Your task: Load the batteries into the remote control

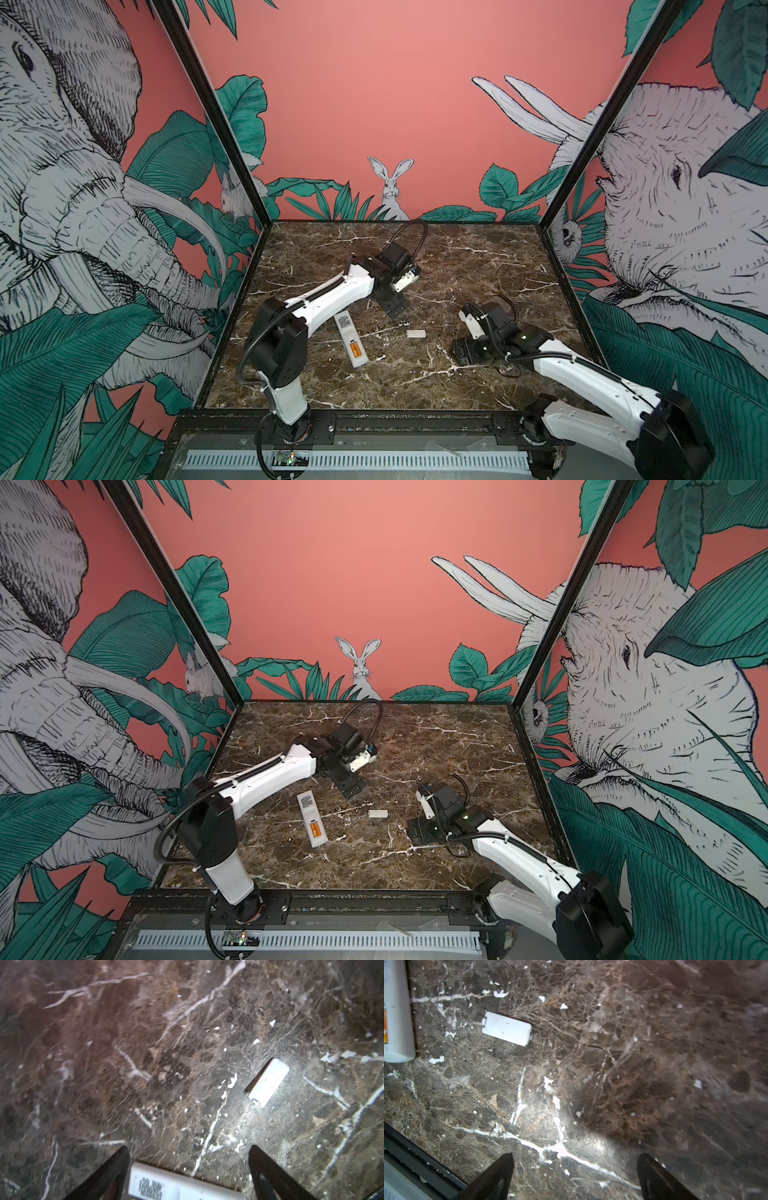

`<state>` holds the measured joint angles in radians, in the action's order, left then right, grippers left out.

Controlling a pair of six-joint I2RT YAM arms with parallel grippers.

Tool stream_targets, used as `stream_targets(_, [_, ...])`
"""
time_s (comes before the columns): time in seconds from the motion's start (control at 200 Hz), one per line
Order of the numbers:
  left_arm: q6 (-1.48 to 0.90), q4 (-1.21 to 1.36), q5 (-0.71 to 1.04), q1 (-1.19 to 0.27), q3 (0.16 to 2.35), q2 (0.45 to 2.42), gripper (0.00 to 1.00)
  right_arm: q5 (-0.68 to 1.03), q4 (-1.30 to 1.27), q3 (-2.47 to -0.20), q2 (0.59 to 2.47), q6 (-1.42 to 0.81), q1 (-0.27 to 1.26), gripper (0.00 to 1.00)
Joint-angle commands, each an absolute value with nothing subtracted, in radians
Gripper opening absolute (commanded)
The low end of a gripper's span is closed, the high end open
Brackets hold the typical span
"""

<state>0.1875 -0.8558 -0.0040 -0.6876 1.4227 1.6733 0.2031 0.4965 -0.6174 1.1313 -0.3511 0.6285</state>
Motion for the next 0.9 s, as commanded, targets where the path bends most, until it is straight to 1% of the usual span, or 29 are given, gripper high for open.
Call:
stream_targets(0.0, [0.027, -0.938, 0.113, -0.597, 1.343, 1.577, 0.91, 0.302, 0.429, -0.693, 1.245, -0.245, 0.645, 0.93])
stream_targets(0.135, [-0.126, -0.898, 0.284, -0.396, 1.194, 1.425, 0.92, 0.27, 0.476, -0.818, 1.419, -0.154, 0.694, 0.94])
stream_targets(0.17, [-0.16, -0.888, 0.322, -0.339, 1.153, 1.391, 0.94, 0.258, 0.488, -0.851, 1.459, -0.132, 0.706, 0.94])
stream_targets(0.18, [-0.169, -0.883, 0.333, -0.327, 1.142, 1.382, 0.98, 0.256, 0.491, -0.859, 1.469, -0.127, 0.709, 0.94])
stream_targets(0.19, [-0.177, -0.879, 0.345, -0.309, 1.128, 1.371, 0.99, 0.255, 0.496, -0.868, 1.481, -0.119, 0.71, 0.94])
stream_targets(0.28, [-0.256, -0.838, 0.402, -0.203, 1.025, 1.303, 0.99, 0.245, 0.536, -0.945, 1.578, -0.061, 0.728, 0.94])
stream_targets(0.34, [-0.3, -0.834, 0.406, -0.155, 0.978, 1.276, 0.99, 0.227, 0.582, -1.002, 1.647, -0.01, 0.747, 0.94])
stream_targets(0.515, [-0.366, -0.859, 0.37, -0.124, 0.924, 1.275, 0.99, 0.168, 0.666, -1.125, 1.766, 0.123, 0.801, 0.93])
stream_targets(0.58, [-0.396, -0.842, 0.388, -0.119, 0.898, 1.288, 0.99, 0.152, 0.676, -1.156, 1.799, 0.155, 0.805, 0.92])
stream_targets(0.75, [-0.494, -0.695, 0.492, -0.119, 0.788, 1.315, 0.99, 0.151, 0.704, -1.232, 1.87, 0.224, 0.805, 0.84])
stream_targets(0.795, [-0.506, -0.677, 0.493, -0.118, 0.766, 1.324, 0.99, 0.155, 0.706, -1.247, 1.884, 0.24, 0.806, 0.82])
stream_targets(0.895, [-0.514, -0.652, 0.459, -0.119, 0.731, 1.325, 0.99, 0.144, 0.715, -1.273, 1.906, 0.269, 0.806, 0.82])
